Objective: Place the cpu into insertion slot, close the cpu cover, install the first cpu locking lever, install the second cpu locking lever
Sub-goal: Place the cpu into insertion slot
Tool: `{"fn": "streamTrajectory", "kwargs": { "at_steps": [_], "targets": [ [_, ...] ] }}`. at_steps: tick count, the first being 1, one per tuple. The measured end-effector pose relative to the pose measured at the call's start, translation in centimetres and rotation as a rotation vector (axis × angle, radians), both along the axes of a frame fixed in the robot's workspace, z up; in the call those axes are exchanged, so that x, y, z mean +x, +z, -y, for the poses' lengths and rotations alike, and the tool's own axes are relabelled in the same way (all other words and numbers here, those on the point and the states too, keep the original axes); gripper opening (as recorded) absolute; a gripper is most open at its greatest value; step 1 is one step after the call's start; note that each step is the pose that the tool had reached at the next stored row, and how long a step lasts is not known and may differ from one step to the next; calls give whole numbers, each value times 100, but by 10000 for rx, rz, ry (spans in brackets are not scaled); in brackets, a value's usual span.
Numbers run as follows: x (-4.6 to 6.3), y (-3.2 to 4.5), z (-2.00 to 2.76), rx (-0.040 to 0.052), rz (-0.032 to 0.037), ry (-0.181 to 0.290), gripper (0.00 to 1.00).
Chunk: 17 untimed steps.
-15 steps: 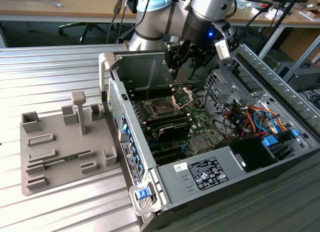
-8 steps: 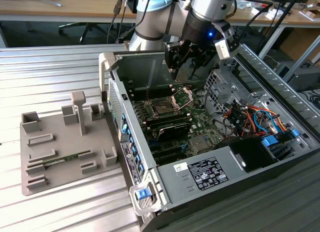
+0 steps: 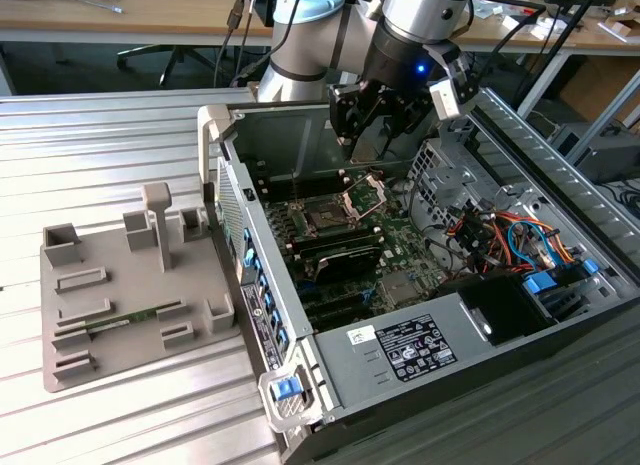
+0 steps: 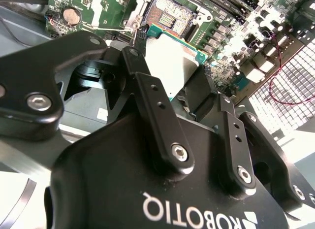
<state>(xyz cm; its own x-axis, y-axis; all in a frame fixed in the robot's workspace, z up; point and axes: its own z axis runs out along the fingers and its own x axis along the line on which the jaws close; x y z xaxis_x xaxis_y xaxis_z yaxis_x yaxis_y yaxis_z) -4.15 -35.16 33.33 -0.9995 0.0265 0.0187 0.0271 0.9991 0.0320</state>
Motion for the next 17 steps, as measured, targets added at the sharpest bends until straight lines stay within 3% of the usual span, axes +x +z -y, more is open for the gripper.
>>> {"fn": "streamTrajectory", "kwargs": {
  "at_steps": [17],
  "targets": [
    [0,-1,0,0,0,-408,54]
  ]
}}
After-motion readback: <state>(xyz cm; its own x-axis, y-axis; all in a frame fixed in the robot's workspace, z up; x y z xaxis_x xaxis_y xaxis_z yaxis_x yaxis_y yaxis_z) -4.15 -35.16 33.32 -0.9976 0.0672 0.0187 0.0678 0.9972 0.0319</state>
